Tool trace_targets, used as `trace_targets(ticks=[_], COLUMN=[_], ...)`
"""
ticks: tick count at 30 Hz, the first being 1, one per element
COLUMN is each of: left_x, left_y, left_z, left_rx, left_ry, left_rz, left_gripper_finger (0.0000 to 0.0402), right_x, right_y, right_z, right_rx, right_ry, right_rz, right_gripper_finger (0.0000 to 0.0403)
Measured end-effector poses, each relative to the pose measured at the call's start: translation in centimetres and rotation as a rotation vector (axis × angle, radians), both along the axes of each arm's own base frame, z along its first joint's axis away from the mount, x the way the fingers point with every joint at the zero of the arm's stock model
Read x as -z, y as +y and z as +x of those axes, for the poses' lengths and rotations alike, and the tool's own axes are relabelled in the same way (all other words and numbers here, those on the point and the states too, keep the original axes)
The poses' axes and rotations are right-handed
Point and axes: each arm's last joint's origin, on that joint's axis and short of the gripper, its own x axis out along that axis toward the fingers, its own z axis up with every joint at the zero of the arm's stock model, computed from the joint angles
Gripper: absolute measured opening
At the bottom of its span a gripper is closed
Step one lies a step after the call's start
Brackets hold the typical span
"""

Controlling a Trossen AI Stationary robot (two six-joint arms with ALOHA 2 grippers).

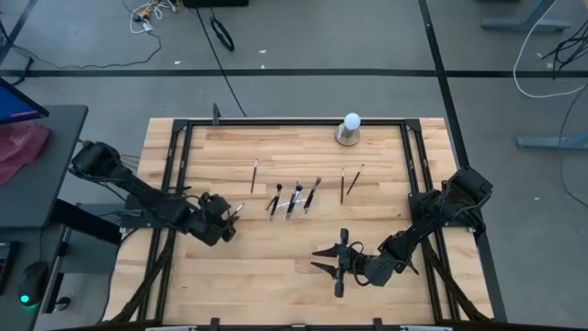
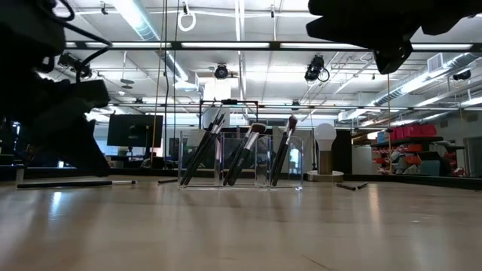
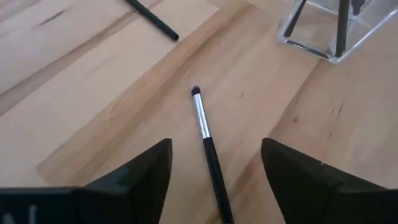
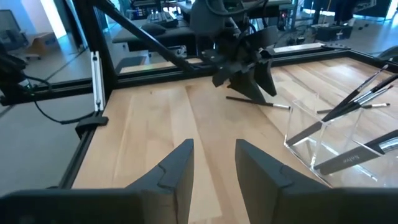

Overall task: Put items in baskets/containers
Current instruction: Put the eyeshadow brush into the transparent organizer

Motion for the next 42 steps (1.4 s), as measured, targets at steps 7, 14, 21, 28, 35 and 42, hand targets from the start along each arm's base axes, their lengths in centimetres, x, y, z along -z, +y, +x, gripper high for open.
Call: trace_targets(ticks=[7,14,21,28,35,42], left_x=[1.3,2.0,2.4,2.4,3.2,4.7], left_y=[-0.5,-0.9,-0.5,-0.4,-0.6,-0.9], left_z=[-1.8,-3.2,-3.4,-3.2,-2.9,-2.3], left_rx=[0.052,0.088,0.060,0.054,0.060,0.030], left_ry=[-0.052,-0.105,-0.157,-0.150,-0.131,-0.152], left_rz=[0.084,0.115,0.138,0.109,0.108,0.177], left_gripper_finger=[0.0229,0.0191,0.0186,0.0187,0.0188,0.0188], right_x=[0.0,0.0,0.0,0.0,0.0,0.0], right_y=[0.0,0.0,0.0,0.0,0.0,0.0], right_z=[0.0,0.0,0.0,0.0,0.0,0.0], right_rx=[-0.001,-0.001,-0.001,-0.001,-0.002,-0.003], right_ry=[0.000,0.001,0.001,0.001,0.002,0.002], right_rz=[0.000,-0.001,-0.001,-0.001,-0.008,-0.007], right_gripper_finger=[0.0118,0.0118,0.0118,0.0118,0.0118,0.0118])
